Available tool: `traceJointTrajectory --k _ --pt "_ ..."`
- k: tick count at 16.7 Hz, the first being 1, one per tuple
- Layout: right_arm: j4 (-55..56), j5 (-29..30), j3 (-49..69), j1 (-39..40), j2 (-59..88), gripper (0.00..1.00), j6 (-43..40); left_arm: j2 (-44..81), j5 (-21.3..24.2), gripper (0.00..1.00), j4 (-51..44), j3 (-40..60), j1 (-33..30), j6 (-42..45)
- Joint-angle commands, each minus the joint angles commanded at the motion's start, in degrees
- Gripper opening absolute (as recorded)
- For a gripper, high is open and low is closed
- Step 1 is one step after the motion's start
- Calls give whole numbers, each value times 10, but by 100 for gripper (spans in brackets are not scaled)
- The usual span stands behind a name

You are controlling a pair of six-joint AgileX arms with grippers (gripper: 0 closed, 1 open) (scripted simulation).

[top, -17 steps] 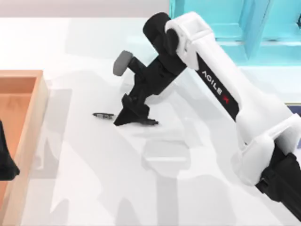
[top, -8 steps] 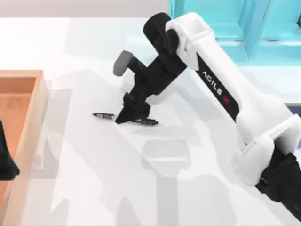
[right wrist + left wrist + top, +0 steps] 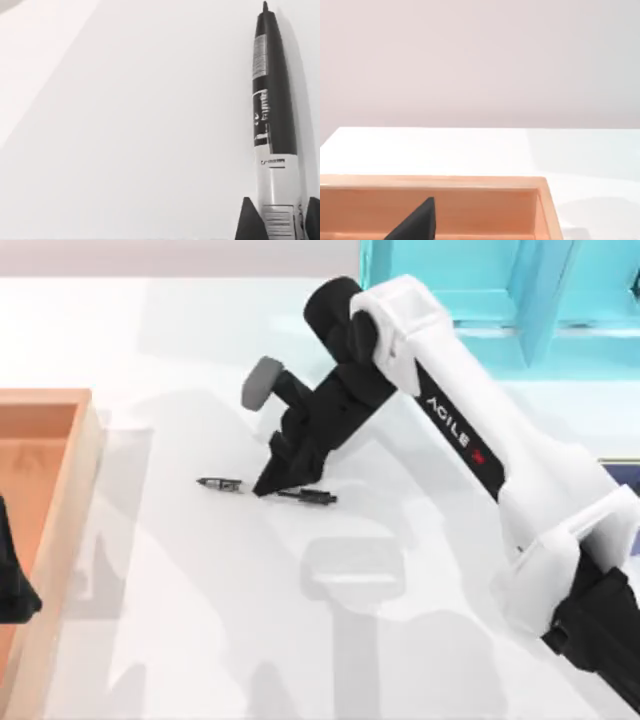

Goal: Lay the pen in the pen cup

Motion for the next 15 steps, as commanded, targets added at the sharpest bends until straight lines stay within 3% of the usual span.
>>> traceJointTrajectory --k 10,15 --pt "5 3 6 -8 -25 0 -4 0 0 100 0 0 0 0" --pt "50 13 -84 -12 -105 0 17 0 0 100 0 0 0 0"
